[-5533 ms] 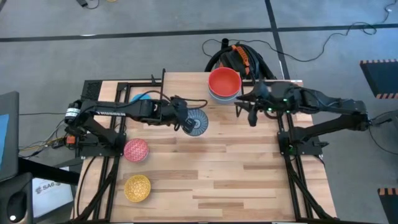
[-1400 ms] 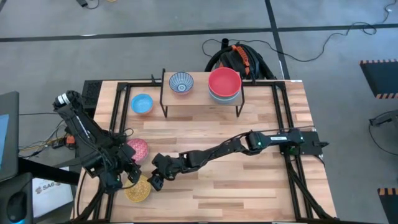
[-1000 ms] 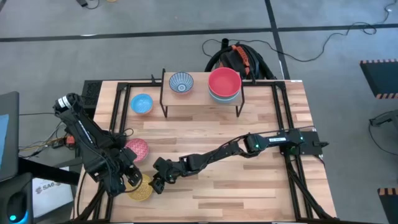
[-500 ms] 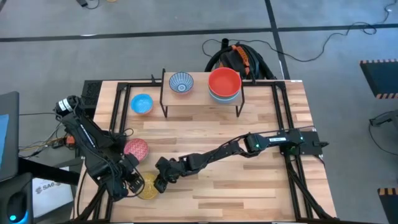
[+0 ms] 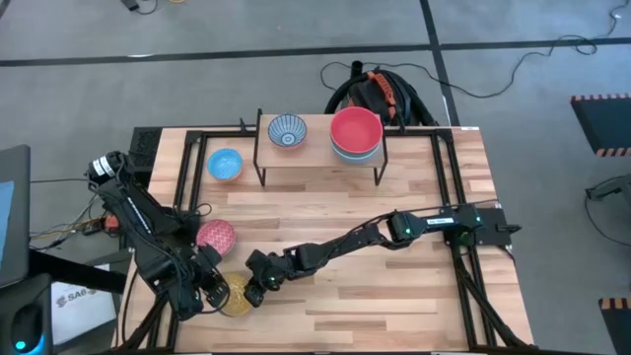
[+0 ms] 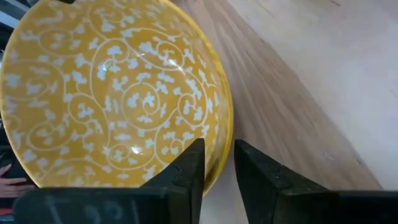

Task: Place and stack bowls onto a shelf
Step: Stack the patterned yellow bowl on top of the patterned blue bowl on the shelf

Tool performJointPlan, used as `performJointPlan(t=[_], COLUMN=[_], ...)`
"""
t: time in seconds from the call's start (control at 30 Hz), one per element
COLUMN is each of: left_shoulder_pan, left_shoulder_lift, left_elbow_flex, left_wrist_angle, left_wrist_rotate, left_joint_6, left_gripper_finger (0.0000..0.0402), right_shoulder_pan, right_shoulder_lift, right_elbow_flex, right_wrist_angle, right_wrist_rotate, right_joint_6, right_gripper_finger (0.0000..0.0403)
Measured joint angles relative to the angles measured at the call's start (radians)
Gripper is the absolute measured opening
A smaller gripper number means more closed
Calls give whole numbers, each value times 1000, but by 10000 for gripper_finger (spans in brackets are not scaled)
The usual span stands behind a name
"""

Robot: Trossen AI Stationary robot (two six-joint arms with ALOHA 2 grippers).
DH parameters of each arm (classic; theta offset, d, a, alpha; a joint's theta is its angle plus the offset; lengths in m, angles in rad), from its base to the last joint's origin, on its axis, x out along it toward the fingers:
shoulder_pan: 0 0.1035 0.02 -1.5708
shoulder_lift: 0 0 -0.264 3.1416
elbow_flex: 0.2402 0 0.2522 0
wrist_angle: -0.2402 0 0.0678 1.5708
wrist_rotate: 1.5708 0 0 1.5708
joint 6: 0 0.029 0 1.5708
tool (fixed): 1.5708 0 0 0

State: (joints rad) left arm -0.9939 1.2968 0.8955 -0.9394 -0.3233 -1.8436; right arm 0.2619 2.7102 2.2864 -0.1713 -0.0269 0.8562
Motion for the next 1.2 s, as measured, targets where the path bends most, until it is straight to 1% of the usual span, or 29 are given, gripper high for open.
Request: performJointPlan(t=[0.1, 0.17, 0.23, 0.37, 0.5, 0.57, 0.67, 0.77, 0.9, 1.03, 1.2], left_shoulder_pan=[0, 0, 0, 1, 1, 1, 1, 1, 1, 8, 59], left_shoulder_lift=[0, 0, 0, 0, 0, 0, 0, 0, -2, -3, -9], left_elbow_flex=[0, 0, 0, 0, 1, 1, 1, 3, 22, 41, 42], left_wrist_angle=[0, -1, -1, -3, -2, -3, -3, -5, -11, -33, -43], left_wrist_rotate=[0, 0, -1, -12, -31, -39, -43, -56, -123, -223, -250], left_joint_6=[0, -1, -1, -10, -31, -48, -69, -82, -75, -55, -17], left_gripper_finger=[154, 148, 142, 137, 137, 137, 137, 137, 137, 137, 137], right_shoulder_pan=[0, 0, 0, -1, -3, -9, -15, -18, -25, -40, -72], right_shoulder_lift=[0, 0, 0, -2, -3, -10, -38, -84, -158, -231, -288], right_elbow_flex=[0, 0, 0, 0, 1, 0, 0, 0, -2, -4, -3], right_wrist_angle=[-1, -2, -9, -4, -19, -55, -149, -289, -504, -718, -901], right_wrist_rotate=[0, 0, 2, 6, 6, 6, 11, 40, 93, 135, 144], right_joint_6=[0, 0, 2, 2, -8, -11, -27, -78, -187, -298, -402], right_gripper_finger=[110, 102, 85, 38, 33, 33, 33, 33, 33, 33, 33])
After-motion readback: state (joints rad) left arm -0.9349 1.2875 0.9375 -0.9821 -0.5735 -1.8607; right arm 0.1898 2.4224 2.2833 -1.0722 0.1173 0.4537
